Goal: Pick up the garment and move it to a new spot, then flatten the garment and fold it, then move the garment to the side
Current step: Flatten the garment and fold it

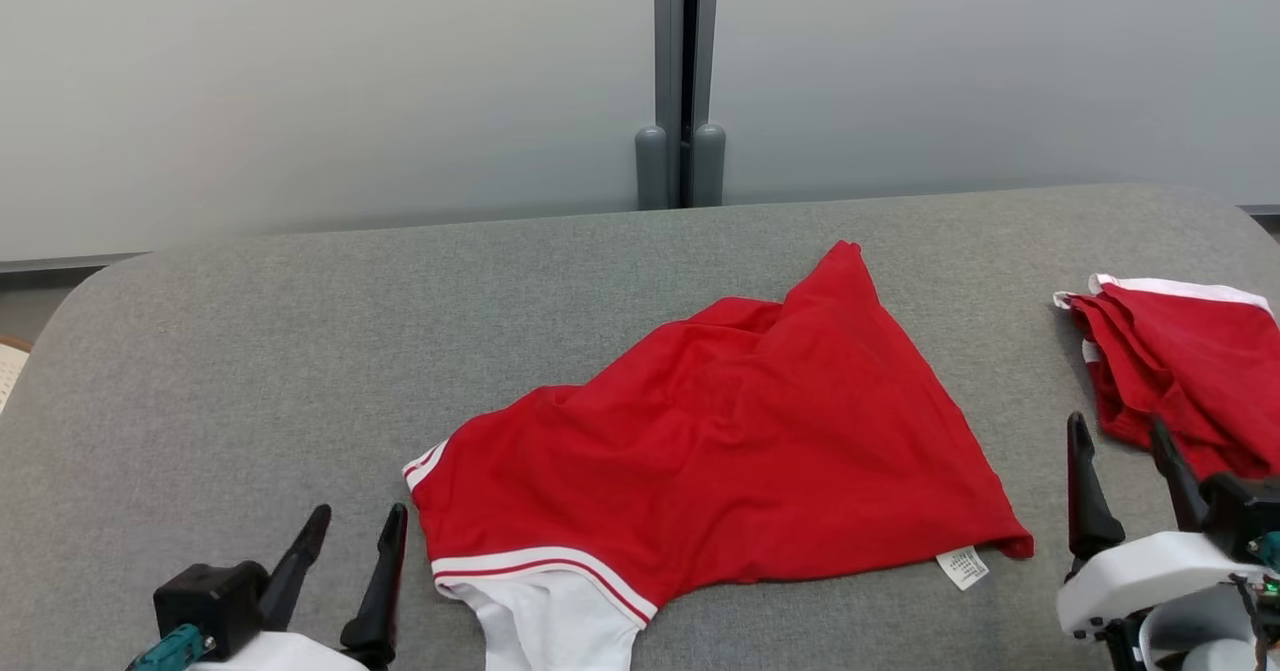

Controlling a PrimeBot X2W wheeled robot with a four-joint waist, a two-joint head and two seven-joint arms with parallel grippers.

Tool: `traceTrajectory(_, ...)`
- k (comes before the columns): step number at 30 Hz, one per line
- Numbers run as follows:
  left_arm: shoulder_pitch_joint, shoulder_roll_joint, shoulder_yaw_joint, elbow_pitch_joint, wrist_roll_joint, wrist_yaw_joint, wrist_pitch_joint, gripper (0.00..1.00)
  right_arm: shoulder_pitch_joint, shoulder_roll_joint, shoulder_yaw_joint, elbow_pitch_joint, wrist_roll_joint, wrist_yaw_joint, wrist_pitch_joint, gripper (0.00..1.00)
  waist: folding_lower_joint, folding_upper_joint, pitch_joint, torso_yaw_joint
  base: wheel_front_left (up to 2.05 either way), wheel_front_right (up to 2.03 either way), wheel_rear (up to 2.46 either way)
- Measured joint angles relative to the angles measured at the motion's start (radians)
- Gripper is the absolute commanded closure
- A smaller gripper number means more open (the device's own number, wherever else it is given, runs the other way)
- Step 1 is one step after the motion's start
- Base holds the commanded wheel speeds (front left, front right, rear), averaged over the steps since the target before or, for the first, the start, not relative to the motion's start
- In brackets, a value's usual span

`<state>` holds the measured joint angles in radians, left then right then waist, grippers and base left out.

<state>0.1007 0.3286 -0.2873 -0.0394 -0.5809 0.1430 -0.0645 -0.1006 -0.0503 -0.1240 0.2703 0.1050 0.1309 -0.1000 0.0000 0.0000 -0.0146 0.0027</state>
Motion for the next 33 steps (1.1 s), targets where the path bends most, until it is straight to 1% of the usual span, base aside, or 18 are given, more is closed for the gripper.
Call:
traceTrajectory(2, 0.014, 0.010, -0.013, -0.021, -0.010, 0.008, 0.062, 0.00, 0.009, -0.003, -0.007, 0.020, 0.008, 0.000, 0.058, 0.00, 0.0000, 0.0000, 0.003, 0.002, 0.00, 0.00, 0.00)
traceTrajectory(5, 0.031, 0.021, -0.045, -0.046, -0.041, 0.005, 0.162, 0.00, 0.020, -0.009, -0.003, 0.063, 0.029, 0.000, 0.150, 0.00, -0.0001, 0.0000, 0.010, 0.006, 0.00, 0.00, 0.00)
traceTrajectory(7, 0.038, 0.017, -0.060, -0.056, -0.077, -0.003, 0.216, 0.00, 0.017, -0.010, 0.002, 0.090, 0.049, 0.000, 0.200, 0.00, 0.0000, 0.0000, 0.018, 0.008, 0.00, 0.00, 0.00)
traceTrajectory(9, 0.046, 0.030, -0.097, -0.048, -0.090, -0.017, 0.288, 0.00, 0.013, -0.018, 0.017, 0.130, 0.063, 0.000, 0.247, 0.00, 0.0000, 0.0000, 0.027, 0.009, 0.00, 0.00, 0.00)
traceTrajectory(12, 0.052, 0.032, -0.135, -0.034, -0.110, -0.039, 0.350, 0.00, -0.006, -0.028, 0.036, 0.173, 0.088, 0.000, 0.290, 0.00, 0.0000, 0.0000, 0.043, 0.011, 0.00, 0.00, 0.00)
traceTrajectory(14, 0.040, 0.013, -0.152, -0.019, -0.132, -0.058, 0.365, 0.00, -0.023, -0.033, 0.037, 0.193, 0.095, 0.000, 0.300, 0.00, 0.0000, 0.0000, 0.055, 0.015, 0.00, 0.00, 0.00)
traceTrajectory(17, 0.016, 0.002, -0.174, 0.022, -0.136, -0.081, 0.373, 0.00, -0.035, -0.039, 0.044, 0.216, 0.097, 0.000, 0.302, 0.00, 0.0000, 0.0000, 0.069, 0.020, 0.00, 0.00, 0.00)
traceTrajectory(19, 0.007, -0.015, -0.184, 0.045, -0.145, -0.097, 0.371, 0.00, -0.048, -0.042, 0.050, 0.229, 0.098, 0.000, 0.294, 0.00, 0.0000, 0.0000, 0.077, 0.020, 0.00, 0.00, 0.00)
traceTrajectory(24, -0.028, -0.037, -0.207, 0.101, -0.147, -0.125, 0.367, 0.00, -0.080, -0.049, 0.069, 0.262, 0.097, 0.000, 0.277, 0.00, 0.0000, 0.0000, 0.095, 0.016, 0.00, 0.00, 0.00)
traceTrajectory(27, -0.036, -0.053, -0.214, 0.137, -0.150, -0.133, 0.360, 0.00, -0.096, -0.049, 0.081, 0.287, 0.097, 0.000, 0.266, 0.00, 0.0000, 0.0000, 0.104, 0.013, 0.00, 0.00, 0.00)
traceTrajectory(28, -0.041, -0.053, -0.214, 0.149, -0.150, -0.135, 0.354, 0.07, -0.102, -0.048, 0.086, 0.296, 0.097, 0.000, 0.264, 0.00, 0.0000, 0.0000, 0.107, 0.012, 0.00, 0.00, 0.00)
traceTrajectory(29, -0.047, -0.054, -0.213, 0.157, -0.151, -0.139, 0.351, 0.17, -0.106, -0.048, 0.089, 0.304, 0.098, 0.000, 0.259, 0.00, 0.0000, 0.0000, 0.109, 0.012, 0.00, 0.00, 0.00)
traceTrajectory(30, -0.050, -0.057, -0.210, 0.161, -0.154, -0.142, 0.345, 0.23, -0.110, -0.048, 0.092, 0.311, 0.100, 0.000, 0.256, 0.00, 0.0000, 0.0000, 0.111, 0.012, 0.00, 0.00, 0.00)
traceTrajectory(31, -0.051, -0.061, -0.207, 0.165, -0.160, -0.143, 0.340, 0.25, -0.114, -0.048, 0.095, 0.321, 0.103, 0.000, 0.252, 0.00, 0.0000, 0.0000, 0.112, 0.013, 0.00, 0.00, 0.00)
traceTrajectory(33, -0.056, -0.062, -0.201, 0.168, -0.167, -0.146, 0.335, 0.25, -0.123, -0.049, 0.102, 0.337, 0.103, 0.000, 0.245, 0.00, -0.0001, 0.0000, 0.115, 0.015, 0.00, 0.00, 0.00)
